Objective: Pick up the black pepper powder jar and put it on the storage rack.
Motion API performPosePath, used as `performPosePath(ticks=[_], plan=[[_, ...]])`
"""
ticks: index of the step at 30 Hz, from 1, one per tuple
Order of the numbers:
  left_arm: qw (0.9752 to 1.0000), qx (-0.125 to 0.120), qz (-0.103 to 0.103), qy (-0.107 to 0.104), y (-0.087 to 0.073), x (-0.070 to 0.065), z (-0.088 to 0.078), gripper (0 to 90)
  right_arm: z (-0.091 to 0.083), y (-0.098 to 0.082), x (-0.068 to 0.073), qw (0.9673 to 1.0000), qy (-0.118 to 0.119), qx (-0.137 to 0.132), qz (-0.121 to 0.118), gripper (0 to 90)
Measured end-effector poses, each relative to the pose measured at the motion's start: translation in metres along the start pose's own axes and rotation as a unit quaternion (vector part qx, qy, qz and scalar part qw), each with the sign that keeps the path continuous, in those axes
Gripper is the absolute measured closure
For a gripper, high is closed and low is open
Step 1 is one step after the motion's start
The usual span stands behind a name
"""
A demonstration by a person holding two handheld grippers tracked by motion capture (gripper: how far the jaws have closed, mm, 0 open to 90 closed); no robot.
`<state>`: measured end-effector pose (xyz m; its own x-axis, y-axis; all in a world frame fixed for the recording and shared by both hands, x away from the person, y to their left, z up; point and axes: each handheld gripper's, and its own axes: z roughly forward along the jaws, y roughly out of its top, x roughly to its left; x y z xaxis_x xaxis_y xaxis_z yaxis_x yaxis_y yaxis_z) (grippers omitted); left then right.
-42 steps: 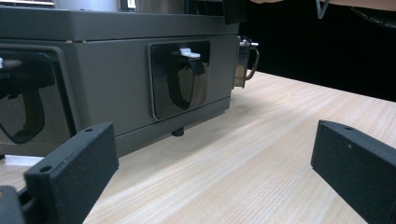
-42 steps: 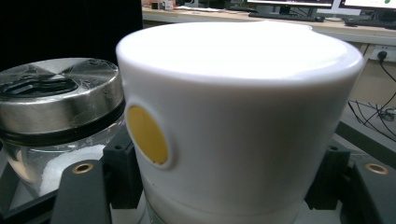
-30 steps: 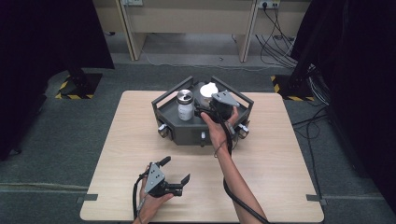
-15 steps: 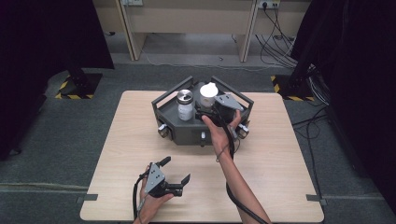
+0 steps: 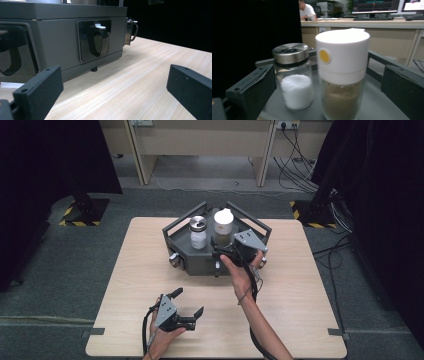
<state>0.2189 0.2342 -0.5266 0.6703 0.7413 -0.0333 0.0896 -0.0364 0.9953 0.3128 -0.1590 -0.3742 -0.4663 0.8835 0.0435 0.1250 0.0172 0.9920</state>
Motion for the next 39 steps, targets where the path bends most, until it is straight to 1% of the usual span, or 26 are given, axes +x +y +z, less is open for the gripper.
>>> performPosePath(ticks=[2, 5, 9, 10, 12, 15, 19, 23, 26, 31, 34, 36, 39], plan=[[1.0, -0.001, -0.001, 0.001, 0.0, 0.0, 0.0, 0.2, -0.006, -0.004, 0.0, 1.0, 0.008, -0.002, 0.003, 0.5], [1.0, -0.001, 0.0, 0.002, 0.0, 0.0, -0.001, 0.1, -0.015, -0.01, 0.001, 0.9998, 0.017, -0.007, -0.001, 0.4], [1.0, -0.002, 0.0, 0.003, 0.0, 0.001, -0.001, 0.2, -0.029, -0.02, -0.003, 0.9994, 0.031, -0.014, 0.002, 0.4], [1.0, -0.001, 0.0, 0.003, 0.001, 0.001, -0.001, 0.1, -0.033, -0.023, -0.003, 0.9993, 0.033, -0.016, 0.001, 0.4], [1.0, -0.001, -0.001, 0.002, 0.0, 0.0, -0.001, 0.2, -0.04, -0.03, -0.006, 0.9989, 0.041, -0.019, -0.008, 0.4], [1.0, 0.002, 0.0, 0.001, 0.0, 0.0, 0.0, 0.1, -0.051, -0.042, -0.009, 0.9984, 0.051, -0.02, -0.015, 0.4], [1.0, 0.001, 0.0, 0.002, 0.0, 0.0, 0.0, 0.2, -0.063, -0.057, -0.012, 0.9981, 0.057, -0.019, -0.015, 0.4], [1.0, 0.0, -0.001, 0.005, 0.0, 0.001, -0.001, 0.1, -0.071, -0.065, -0.013, 0.9979, 0.06, -0.016, -0.019, 0.4], [1.0, 0.0, -0.001, 0.005, 0.0, 0.001, -0.001, 0.1, -0.078, -0.069, -0.014, 0.9978, 0.063, -0.017, -0.014, 0.4], [1.0, 0.001, 0.0, 0.004, 0.0, 0.0, -0.001, 0.1, -0.085, -0.076, -0.012, 0.9973, 0.068, -0.012, -0.026, 0.4], [1.0, 0.001, 0.0, 0.004, 0.0, 0.0, -0.001, 0.1, -0.086, -0.08, -0.011, 0.9968, 0.073, -0.004, -0.032, 0.4], [1.0, -0.001, 0.001, 0.005, 0.0, 0.0, -0.001, 0.2, -0.086, -0.082, -0.009, 0.9968, 0.073, -0.003, -0.034, 0.4], [1.0, -0.002, 0.001, 0.006, 0.001, 0.001, -0.001, 0.2, -0.087, -0.085, -0.008, 0.9963, 0.078, 0.001, -0.036, 0.4]])
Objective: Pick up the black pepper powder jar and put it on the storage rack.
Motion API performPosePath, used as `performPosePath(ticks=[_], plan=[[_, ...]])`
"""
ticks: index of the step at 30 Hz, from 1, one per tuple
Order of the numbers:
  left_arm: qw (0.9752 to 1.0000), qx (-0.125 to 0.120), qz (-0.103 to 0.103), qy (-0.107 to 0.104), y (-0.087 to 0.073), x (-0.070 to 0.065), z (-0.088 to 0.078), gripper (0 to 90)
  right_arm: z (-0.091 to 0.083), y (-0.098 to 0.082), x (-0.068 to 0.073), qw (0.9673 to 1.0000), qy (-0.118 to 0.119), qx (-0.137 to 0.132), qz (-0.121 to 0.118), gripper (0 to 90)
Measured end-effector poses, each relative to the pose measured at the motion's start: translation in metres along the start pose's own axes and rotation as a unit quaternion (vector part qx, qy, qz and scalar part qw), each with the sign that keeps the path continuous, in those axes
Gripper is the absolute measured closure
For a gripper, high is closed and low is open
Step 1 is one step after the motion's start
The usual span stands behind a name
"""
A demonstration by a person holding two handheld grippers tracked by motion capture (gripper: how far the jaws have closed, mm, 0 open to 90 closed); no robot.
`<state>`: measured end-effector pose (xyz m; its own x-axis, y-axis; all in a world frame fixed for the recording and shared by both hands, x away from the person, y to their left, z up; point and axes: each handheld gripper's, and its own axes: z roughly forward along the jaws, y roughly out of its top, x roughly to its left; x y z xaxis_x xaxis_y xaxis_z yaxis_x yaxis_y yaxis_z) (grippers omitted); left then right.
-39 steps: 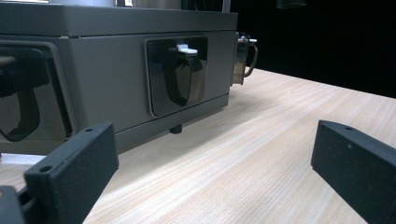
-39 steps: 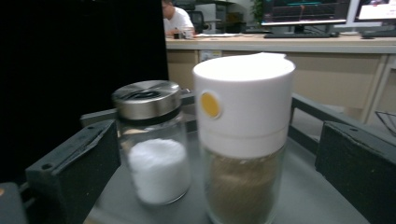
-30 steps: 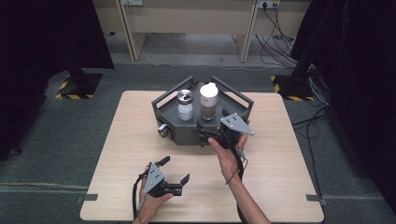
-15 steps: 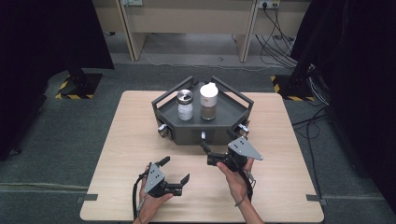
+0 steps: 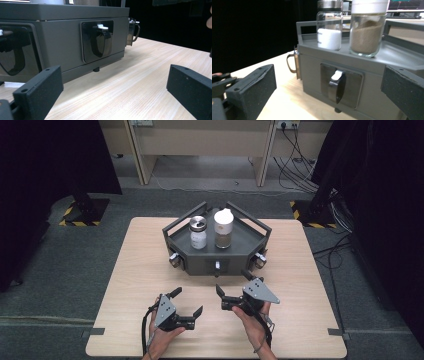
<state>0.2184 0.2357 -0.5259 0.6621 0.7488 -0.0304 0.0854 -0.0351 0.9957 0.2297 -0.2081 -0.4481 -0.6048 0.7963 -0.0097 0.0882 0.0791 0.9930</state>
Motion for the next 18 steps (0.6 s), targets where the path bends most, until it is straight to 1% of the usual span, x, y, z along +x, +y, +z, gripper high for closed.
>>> performPosePath(ticks=[3, 9, 12, 18], plan=[[1.0, -0.002, 0.0, 0.001, 0.0, 0.0, -0.001, 0.2, -0.001, -0.004, 0.002, 1.0, 0.004, 0.006, -0.004, 0.4], [1.0, -0.001, 0.001, 0.002, 0.0, 0.0, 0.0, 0.1, -0.007, -0.012, 0.003, 0.9999, 0.006, 0.012, -0.003, 0.4], [1.0, -0.002, 0.002, 0.002, 0.0, 0.0, 0.0, 0.1, -0.011, -0.015, 0.003, 0.9999, 0.005, 0.012, 0.002, 0.4], [1.0, -0.001, 0.002, 0.001, 0.0, 0.0, 0.0, 0.1, -0.016, -0.019, 0.007, 0.9998, 0.012, 0.016, -0.002, 0.4]])
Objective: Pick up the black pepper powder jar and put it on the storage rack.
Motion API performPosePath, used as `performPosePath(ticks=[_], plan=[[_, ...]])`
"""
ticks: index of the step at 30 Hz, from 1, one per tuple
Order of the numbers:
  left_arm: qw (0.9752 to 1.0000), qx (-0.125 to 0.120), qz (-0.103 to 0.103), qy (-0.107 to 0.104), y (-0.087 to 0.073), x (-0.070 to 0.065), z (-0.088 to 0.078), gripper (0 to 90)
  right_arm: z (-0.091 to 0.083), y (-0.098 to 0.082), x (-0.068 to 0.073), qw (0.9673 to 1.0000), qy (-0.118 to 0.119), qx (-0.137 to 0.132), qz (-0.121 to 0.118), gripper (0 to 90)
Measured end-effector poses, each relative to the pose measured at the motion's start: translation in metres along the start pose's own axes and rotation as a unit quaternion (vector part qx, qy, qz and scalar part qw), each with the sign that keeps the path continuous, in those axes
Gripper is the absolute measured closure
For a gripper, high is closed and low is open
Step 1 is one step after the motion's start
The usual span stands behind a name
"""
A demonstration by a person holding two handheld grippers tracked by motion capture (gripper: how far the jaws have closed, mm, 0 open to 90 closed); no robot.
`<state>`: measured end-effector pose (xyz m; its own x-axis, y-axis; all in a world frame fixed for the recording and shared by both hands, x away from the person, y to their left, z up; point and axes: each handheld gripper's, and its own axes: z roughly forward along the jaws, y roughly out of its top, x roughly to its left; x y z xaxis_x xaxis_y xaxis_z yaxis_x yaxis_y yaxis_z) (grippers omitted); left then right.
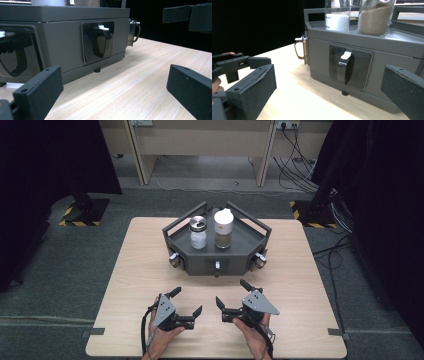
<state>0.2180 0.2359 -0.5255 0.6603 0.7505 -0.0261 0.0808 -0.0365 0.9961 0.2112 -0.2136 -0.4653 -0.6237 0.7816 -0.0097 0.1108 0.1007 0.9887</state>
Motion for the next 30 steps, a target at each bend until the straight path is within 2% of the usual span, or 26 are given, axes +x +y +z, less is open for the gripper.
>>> performPosePath(ticks=[8, 19, 30], plan=[[1.0, -0.001, 0.001, 0.0, 0.0, 0.0, 0.0, 0.1, -0.009, -0.01, 0.004, 1.0, 0.002, 0.005, -0.005, 0.4], [1.0, 0.001, 0.001, -0.001, 0.0, -0.001, 0.0, 0.2, -0.022, -0.022, 0.0, 1.0, -0.001, -0.001, -0.006, 0.5], [1.0, 0.001, -0.006, 0.001, 0.0, 0.001, 0.001, 0.1, -0.02, -0.027, -0.004, 1.0, -0.003, 0.001, -0.001, 0.4]])
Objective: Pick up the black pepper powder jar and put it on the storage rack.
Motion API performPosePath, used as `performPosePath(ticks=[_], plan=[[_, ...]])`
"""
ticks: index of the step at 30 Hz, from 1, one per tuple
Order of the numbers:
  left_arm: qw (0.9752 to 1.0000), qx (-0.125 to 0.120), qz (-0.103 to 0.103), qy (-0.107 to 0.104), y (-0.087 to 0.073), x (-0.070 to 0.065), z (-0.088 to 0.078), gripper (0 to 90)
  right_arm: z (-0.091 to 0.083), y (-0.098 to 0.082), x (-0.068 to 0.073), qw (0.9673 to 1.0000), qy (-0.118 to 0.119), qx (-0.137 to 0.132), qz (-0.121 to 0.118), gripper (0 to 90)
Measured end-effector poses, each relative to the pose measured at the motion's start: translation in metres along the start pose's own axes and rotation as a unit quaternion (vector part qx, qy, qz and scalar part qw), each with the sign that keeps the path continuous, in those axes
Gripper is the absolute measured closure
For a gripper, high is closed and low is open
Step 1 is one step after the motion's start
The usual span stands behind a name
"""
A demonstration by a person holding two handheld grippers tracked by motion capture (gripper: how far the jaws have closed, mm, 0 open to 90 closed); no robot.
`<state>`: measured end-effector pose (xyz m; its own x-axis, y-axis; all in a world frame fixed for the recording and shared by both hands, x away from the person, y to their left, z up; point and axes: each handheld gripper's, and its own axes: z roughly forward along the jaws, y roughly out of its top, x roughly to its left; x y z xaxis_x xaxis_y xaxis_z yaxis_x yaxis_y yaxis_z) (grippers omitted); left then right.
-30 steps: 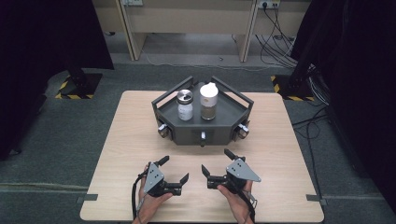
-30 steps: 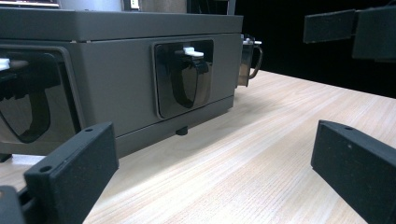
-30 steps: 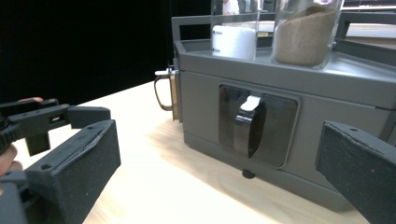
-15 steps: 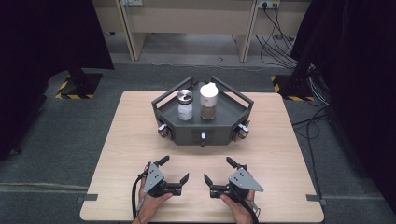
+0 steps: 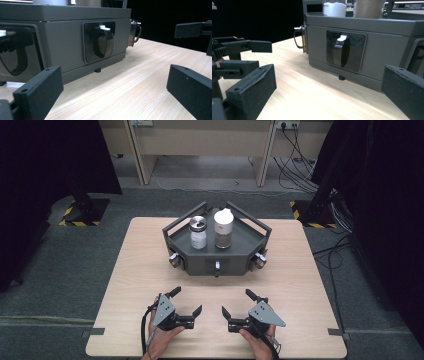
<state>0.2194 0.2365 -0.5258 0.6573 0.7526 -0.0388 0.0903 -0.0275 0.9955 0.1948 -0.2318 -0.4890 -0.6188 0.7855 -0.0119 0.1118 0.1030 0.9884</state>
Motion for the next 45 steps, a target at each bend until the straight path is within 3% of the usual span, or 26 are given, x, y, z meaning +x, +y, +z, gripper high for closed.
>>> performPosePath(ticks=[45], plan=[[0.9999, -0.003, 0.009, -0.003, 0.0012, -0.0025, -0.0023, 0.2, -0.0017, 0.0014, -0.0005, 1.0, -0.006, -0.001, -0.004, 0.5]])
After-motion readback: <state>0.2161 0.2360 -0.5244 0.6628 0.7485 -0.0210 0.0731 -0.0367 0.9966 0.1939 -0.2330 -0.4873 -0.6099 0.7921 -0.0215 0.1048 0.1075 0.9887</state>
